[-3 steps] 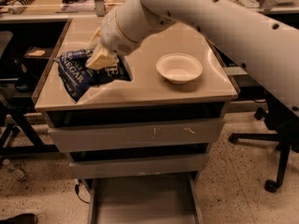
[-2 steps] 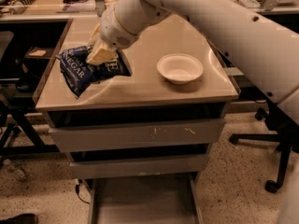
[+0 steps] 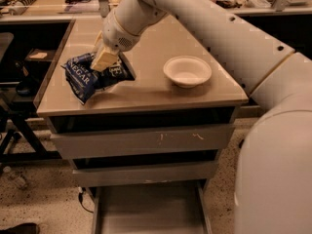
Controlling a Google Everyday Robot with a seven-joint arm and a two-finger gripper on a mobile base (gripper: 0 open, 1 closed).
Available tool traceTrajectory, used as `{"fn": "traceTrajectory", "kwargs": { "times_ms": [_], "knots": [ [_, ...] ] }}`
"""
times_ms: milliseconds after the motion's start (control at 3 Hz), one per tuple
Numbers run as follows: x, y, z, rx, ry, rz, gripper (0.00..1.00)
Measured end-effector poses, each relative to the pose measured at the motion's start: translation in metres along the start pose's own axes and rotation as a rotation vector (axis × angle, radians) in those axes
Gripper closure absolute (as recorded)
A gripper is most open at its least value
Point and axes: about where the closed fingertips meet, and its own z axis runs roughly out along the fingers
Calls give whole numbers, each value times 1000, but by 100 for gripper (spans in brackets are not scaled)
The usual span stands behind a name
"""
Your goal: Pick blue chip bag from bottom drawer and place on counter
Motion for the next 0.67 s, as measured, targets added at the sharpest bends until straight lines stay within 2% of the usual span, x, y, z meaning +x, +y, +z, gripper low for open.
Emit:
{"fn": "traceTrajectory", "kwargs": {
  "times_ms": [333,667],
  "knots": [
    [10,-4,20,-56,-3,14,100],
    [20,-2,35,-84,-12,37,100]
  ]
}}
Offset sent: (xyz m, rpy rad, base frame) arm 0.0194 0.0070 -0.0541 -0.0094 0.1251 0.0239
